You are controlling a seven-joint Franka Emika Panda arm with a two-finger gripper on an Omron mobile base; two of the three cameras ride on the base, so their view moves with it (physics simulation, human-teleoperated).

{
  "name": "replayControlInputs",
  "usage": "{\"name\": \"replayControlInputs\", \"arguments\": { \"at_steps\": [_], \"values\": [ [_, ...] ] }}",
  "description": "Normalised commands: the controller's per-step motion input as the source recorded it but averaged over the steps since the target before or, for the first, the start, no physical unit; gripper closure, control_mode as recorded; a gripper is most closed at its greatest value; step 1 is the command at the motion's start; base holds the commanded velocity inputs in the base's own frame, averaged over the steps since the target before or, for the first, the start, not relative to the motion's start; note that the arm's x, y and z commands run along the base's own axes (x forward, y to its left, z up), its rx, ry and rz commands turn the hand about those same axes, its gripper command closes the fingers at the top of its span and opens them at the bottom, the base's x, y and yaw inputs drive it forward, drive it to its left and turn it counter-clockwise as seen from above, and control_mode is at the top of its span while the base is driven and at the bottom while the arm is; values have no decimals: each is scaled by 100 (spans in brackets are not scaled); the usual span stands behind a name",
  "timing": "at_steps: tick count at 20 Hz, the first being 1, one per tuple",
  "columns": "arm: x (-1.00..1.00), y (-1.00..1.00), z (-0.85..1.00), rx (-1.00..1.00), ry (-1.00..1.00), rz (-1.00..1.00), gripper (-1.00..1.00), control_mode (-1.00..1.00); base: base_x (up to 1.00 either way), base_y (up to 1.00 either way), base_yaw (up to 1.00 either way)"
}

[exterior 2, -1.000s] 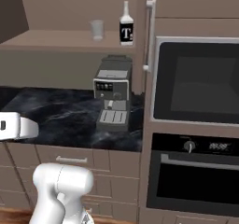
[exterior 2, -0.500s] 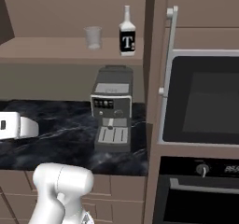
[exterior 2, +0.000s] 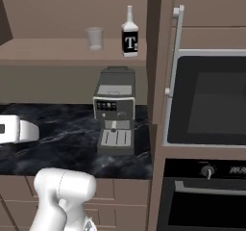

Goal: There is a bowl on the dining counter. Grab a lemon wedge from the fridge and place it in the bowl. Then get the liquor bottle and glass cup from the cabinet and place them next to the bowl.

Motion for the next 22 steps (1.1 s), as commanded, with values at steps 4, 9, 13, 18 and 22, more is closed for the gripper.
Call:
{"name": "replayControlInputs", "arguments": {
  "at_steps": [4, 9, 13, 18, 22],
  "values": [
    [20, 0, 12, 0, -36, -4, -100, -100, 0, 0, 0],
    [11, -6, 47, 0, -45, -8, -100, -100, 0, 0, 0],
    [6, -17, 43, 1, -39, -2, -100, -100, 0, 0, 0],
    [2, -23, 46, 0, -33, 0, -100, -100, 0, 0, 0],
    [5, -30, 63, 0, -21, 0, -100, -100, 0, 0, 0]
  ]
}}
